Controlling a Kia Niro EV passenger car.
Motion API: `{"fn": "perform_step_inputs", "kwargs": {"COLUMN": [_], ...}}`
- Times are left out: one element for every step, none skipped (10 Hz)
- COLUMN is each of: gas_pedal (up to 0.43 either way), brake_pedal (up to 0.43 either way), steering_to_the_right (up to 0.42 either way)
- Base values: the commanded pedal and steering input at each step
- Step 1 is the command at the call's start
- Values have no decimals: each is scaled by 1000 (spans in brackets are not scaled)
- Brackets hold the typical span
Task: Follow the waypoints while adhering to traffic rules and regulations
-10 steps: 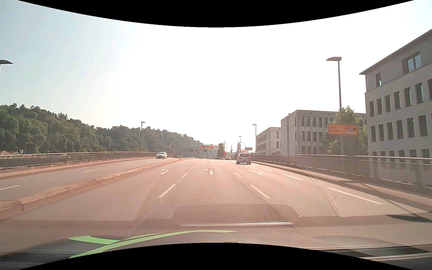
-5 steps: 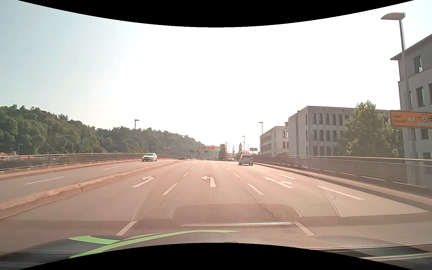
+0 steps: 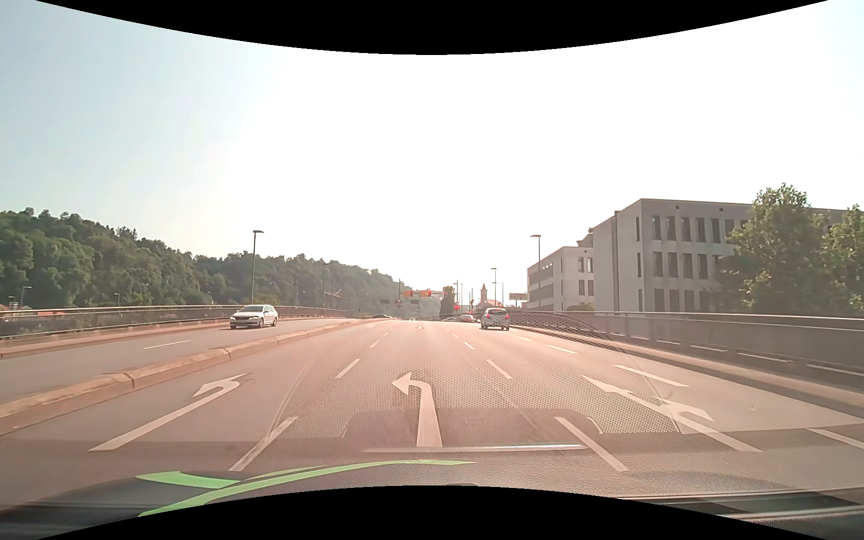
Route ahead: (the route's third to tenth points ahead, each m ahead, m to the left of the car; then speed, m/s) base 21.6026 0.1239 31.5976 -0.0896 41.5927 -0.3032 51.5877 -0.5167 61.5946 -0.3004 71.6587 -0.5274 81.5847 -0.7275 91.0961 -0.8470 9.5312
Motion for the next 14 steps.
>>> {"fn": "perform_step_inputs", "kwargs": {"gas_pedal": [0,0,0,0,0,0,0,0,20,47,59,59,59,59], "brake_pedal": [0,0,0,0,0,0,0,0,0,0,0,0,0,0], "steering_to_the_right": [-8,-7,-7,-7,-8,-7,-7,-7,-7,-7,-7,-7,-7,-7]}}
